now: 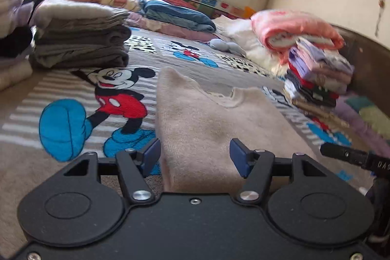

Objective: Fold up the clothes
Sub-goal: 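Pinch the folded sweater's edge with the left gripper while the right gripper pinches it too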

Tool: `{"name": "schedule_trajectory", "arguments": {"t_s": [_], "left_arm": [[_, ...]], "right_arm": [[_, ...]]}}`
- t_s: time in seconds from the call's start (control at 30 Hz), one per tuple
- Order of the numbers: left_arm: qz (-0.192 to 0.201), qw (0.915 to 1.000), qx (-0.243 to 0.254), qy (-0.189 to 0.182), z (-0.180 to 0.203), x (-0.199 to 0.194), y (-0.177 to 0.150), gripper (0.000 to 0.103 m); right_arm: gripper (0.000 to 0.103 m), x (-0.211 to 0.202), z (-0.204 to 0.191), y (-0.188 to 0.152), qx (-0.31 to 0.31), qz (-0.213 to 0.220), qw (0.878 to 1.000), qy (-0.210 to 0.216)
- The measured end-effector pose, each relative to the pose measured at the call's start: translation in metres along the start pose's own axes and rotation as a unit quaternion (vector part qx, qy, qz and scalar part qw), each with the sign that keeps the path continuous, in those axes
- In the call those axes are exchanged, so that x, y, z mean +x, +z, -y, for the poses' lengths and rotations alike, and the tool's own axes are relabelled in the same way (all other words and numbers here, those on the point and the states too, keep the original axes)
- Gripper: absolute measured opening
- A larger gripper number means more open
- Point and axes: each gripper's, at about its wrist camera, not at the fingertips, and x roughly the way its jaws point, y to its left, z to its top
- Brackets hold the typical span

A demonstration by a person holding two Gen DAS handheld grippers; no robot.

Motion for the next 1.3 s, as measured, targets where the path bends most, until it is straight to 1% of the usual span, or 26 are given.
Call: {"name": "schedule_trajectory", "arguments": {"t_s": [0.07, 0.13, 0.2, 0.27, 0.3, 0.33, 0.4, 0.43, 0.47, 0.5, 0.53, 0.57, 0.63, 0.7, 0.8, 0.93, 1.0, 1.07, 1.1, 1.17, 1.23, 1.27, 1.3], "left_arm": [[-0.008, 0.9983, -0.056, -0.007, -0.010, 0.000, -0.001, 0.067], [-0.021, 0.9944, -0.102, -0.014, -0.019, 0.002, -0.003, 0.069], [-0.041, 0.9903, -0.131, -0.016, -0.024, 0.011, -0.009, 0.069], [-0.055, 0.9836, -0.171, -0.022, -0.029, 0.019, -0.016, 0.069], [-0.059, 0.9800, -0.188, -0.028, -0.030, 0.023, -0.020, 0.069], [-0.062, 0.9779, -0.197, -0.031, -0.029, 0.026, -0.022, 0.067], [-0.061, 0.9778, -0.199, -0.024, -0.025, 0.027, -0.024, 0.060], [-0.058, 0.9755, -0.211, -0.023, -0.025, 0.025, -0.025, 0.054], [-0.056, 0.9735, -0.221, -0.021, -0.025, 0.024, -0.026, 0.051], [-0.054, 0.9723, -0.227, -0.018, -0.024, 0.021, -0.027, 0.045], [-0.051, 0.9710, -0.233, -0.016, -0.023, 0.018, -0.028, 0.041], [-0.049, 0.9698, -0.239, -0.013, -0.022, 0.014, -0.029, 0.040], [-0.049, 0.9672, -0.249, -0.008, -0.017, 0.004, -0.033, 0.039], [-0.052, 0.9631, -0.264, -0.007, -0.013, -0.010, -0.039, 0.039], [-0.062, 0.9548, -0.291, -0.009, -0.007, -0.035, -0.051, 0.038], [-0.080, 0.9524, -0.294, -0.006, 0.004, -0.070, -0.073, 0.038], [-0.092, 0.9508, -0.296, -0.010, 0.007, -0.085, -0.083, 0.038], [-0.101, 0.9529, -0.286, -0.012, 0.008, -0.097, -0.091, 0.038], [-0.102, 0.9556, -0.277, -0.012, 0.009, -0.102, -0.092, 0.041], [-0.088, 0.9633, -0.254, -0.010, 0.012, -0.110, -0.091, 0.047], [-0.067, 0.9692, -0.237, -0.008, 0.011, -0.115, -0.086, 0.064], [-0.056, 0.9723, -0.227, -0.005, 0.011, -0.116, -0.083, 0.066], [-0.049, 0.9761, -0.212, 0.003, 0.011, -0.115, -0.080, 0.068]], "right_arm": [[0.066, -0.006, 0.015, 0.003, 0.063, 0.017, 0.998, -0.006], [0.067, 0.000, 0.030, -0.001, 0.118, 0.006, 0.993, -0.002], [0.067, 0.014, 0.045, -0.010, 0.187, -0.011, 0.982, 0.008], [0.071, 0.030, 0.057, -0.022, 0.255, -0.029, 0.966, 0.017], [0.071, 0.037, 0.059, -0.027, 0.267, -0.032, 0.963, 0.019], [0.071, 0.041, 0.057, -0.028, 0.263, -0.032, 0.964, 0.019], [0.068, 0.049, 0.055, -0.030, 0.259, -0.031, 0.965, 0.019], [0.063, 0.051, 0.057, -0.030, 0.268, -0.031, 0.963, 0.020], [0.056, 0.052, 0.060, -0.031, 0.279, -0.030, 0.959, 0.021], [0.053, 0.053, 0.062, -0.032, 0.290, -0.029, 0.956, 0.023], [0.048, 0.052, 0.063, -0.032, 0.298, -0.028, 0.954, 0.026], [0.045, 0.051, 0.064, -0.033, 0.305, -0.028, 0.951, 0.028], [0.042, 0.043, 0.063, -0.035, 0.318, -0.029, 0.947, 0.033], [0.042, 0.033, 0.062, -0.037, 0.329, -0.032, 0.943, 0.037], [0.041, 0.016, 0.059, -0.041, 0.345, -0.037, 0.937, 0.043], [0.041, -0.015, 0.056, -0.055, 0.360, -0.057, 0.930, 0.053], [0.041, -0.030, 0.053, -0.061, 0.356, -0.066, 0.930, 0.058], [0.041, -0.046, 0.051, -0.067, 0.351, -0.074, 0.931, 0.064], [0.041, -0.054, 0.050, -0.070, 0.349, -0.078, 0.931, 0.067], [0.041, -0.070, 0.048, -0.076, 0.345, -0.087, 0.932, 0.072], [0.044, -0.085, 0.046, -0.081, 0.336, -0.088, 0.935, 0.076], [0.046, -0.090, 0.045, -0.076, 0.323, -0.071, 0.941, 0.072], [0.051, -0.093, 0.045, -0.071, 0.313, -0.053, 0.946, 0.068]]}}
